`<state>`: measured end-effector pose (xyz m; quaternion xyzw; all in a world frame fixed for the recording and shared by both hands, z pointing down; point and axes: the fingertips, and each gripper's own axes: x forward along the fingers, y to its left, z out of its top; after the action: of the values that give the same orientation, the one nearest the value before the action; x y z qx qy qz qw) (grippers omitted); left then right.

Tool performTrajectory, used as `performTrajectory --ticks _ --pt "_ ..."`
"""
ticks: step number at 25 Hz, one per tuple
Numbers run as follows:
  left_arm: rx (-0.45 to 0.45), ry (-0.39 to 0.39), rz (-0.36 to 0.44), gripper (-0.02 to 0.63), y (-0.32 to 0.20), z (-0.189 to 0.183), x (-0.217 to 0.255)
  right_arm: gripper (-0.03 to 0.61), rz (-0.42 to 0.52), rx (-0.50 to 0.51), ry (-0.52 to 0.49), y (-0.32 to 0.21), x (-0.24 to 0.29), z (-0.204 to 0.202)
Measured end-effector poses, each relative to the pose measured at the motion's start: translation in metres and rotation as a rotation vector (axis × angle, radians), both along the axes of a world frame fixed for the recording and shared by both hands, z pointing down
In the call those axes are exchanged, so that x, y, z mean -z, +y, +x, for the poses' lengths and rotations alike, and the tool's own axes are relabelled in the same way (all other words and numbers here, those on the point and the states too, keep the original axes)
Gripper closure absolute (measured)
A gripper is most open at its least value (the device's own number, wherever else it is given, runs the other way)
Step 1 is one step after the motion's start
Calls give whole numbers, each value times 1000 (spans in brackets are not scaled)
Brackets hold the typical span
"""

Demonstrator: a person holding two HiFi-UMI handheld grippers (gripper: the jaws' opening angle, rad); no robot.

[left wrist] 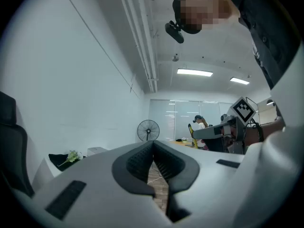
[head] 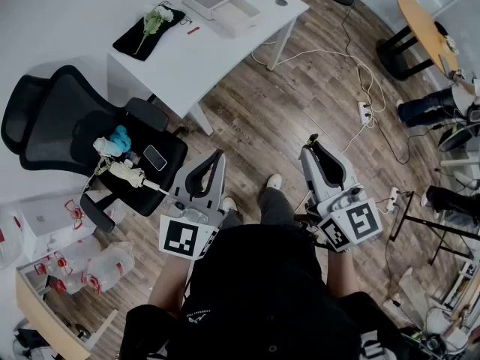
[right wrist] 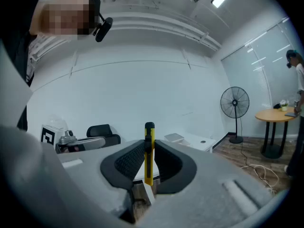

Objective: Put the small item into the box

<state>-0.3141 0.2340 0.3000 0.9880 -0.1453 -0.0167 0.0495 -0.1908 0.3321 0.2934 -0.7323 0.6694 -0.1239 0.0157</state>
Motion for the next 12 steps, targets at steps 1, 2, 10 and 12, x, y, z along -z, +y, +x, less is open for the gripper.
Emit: performTrajectory --ticks 1,2,10,12 --pt "4 4 6 609 9 -2 5 509 2 6 0 8 3 -3" --pt "8 11 8 609 18 -4 10 509 4 12 -2 16 6 -6" --pt "10 10 36 609 77 -1 31 509 22 48 -22 66 13 -18" --pt "3 -6 44 609 90 3 29 509 31 56 -32 76 13 -18"
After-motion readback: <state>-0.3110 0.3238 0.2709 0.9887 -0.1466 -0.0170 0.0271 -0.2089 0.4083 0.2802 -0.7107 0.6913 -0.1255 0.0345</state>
